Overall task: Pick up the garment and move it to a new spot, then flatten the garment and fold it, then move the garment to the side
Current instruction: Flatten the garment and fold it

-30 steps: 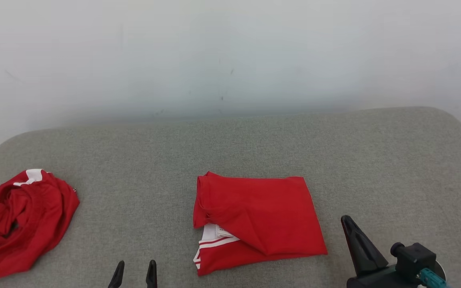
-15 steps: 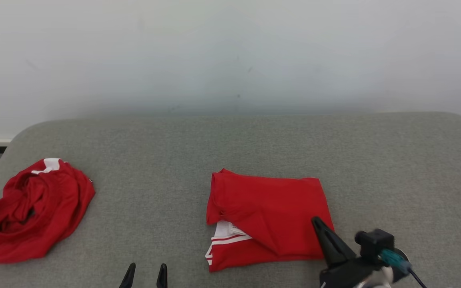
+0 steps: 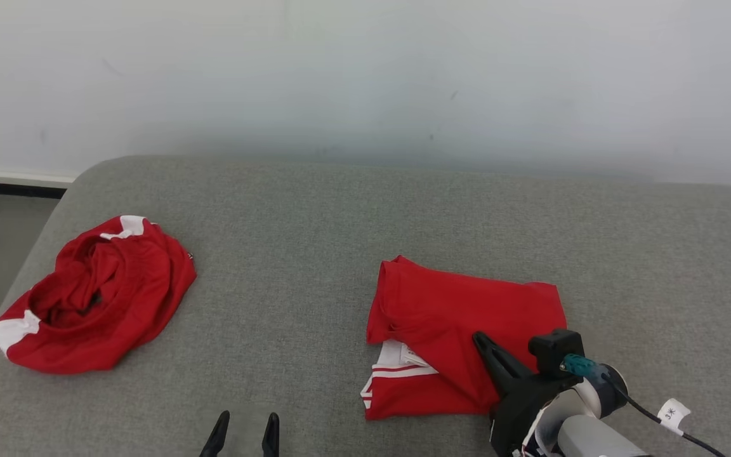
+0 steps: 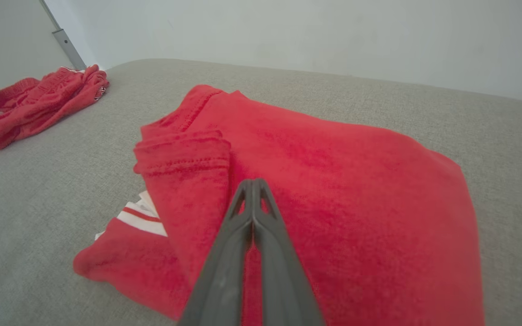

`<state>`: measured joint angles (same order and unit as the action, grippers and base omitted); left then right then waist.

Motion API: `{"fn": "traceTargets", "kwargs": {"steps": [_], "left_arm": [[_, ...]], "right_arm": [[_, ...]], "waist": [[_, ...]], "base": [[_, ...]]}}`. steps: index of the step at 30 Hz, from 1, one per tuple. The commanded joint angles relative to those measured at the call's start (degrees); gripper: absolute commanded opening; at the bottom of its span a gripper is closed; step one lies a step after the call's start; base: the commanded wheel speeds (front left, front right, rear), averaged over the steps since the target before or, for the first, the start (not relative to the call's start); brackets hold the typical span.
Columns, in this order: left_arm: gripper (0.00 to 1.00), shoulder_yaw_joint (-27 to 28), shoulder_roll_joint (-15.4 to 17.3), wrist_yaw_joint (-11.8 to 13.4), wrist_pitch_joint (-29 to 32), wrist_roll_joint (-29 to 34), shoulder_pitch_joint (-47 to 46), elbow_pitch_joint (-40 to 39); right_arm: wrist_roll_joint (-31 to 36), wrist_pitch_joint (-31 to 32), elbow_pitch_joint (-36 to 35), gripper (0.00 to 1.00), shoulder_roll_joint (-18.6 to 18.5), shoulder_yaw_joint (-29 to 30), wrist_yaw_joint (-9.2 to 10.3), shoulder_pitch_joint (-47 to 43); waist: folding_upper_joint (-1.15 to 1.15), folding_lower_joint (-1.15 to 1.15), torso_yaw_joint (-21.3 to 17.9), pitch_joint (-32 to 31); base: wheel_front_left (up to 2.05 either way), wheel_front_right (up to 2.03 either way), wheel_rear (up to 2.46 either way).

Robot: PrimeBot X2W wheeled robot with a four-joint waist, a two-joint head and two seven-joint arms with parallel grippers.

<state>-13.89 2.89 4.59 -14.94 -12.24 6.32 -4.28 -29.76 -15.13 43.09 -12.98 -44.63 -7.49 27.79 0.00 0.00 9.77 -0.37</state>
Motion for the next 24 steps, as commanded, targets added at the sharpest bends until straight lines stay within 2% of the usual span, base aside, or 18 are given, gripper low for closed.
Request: {"fn": "traceTargets", "kwargs": {"steps": [1, 8, 18, 24], "left_arm": [[1.0, -0.12, 0.02, 0.01, -0.29, -0.56, -0.75, 0.13], [1.0, -0.14, 0.02, 0.11, -0.29, -0.8, -1.14, 0.19], [1.0, 0.31, 0.02, 0.08, -0.29, -0.63, -1.58, 0.3], [1.0, 0.32, 0.01, 0.2, -0.29, -0.82, -1.49, 0.45]], "right_arm": [[-0.48, -0.05, 1.66, 0.0, -0.38, -0.52, 0.0, 1.24], [-2.14, -0.05, 4.12, 0.0, 0.12, -2.93, 0.0, 2.09], [-6.9, -0.05, -1.17, 0.0, 0.63, -9.21, 0.0, 0.31], [-14.02, -0.06, -4.25, 0.0, -0.36, -17.51, 0.0, 0.12]], "waist": [[0.0, 0.0, 1.64, 1.29], [0.0, 0.0, 2.58, 2.27], [0.0, 0.0, 2.06, 2.46], [0.0, 0.0, 1.74, 2.18]], "base": [[0.0, 0.0, 0.0], [0.0, 0.0, 0.0], [0.0, 0.0, 0.0], [0.0, 0.0, 0.0]]}}
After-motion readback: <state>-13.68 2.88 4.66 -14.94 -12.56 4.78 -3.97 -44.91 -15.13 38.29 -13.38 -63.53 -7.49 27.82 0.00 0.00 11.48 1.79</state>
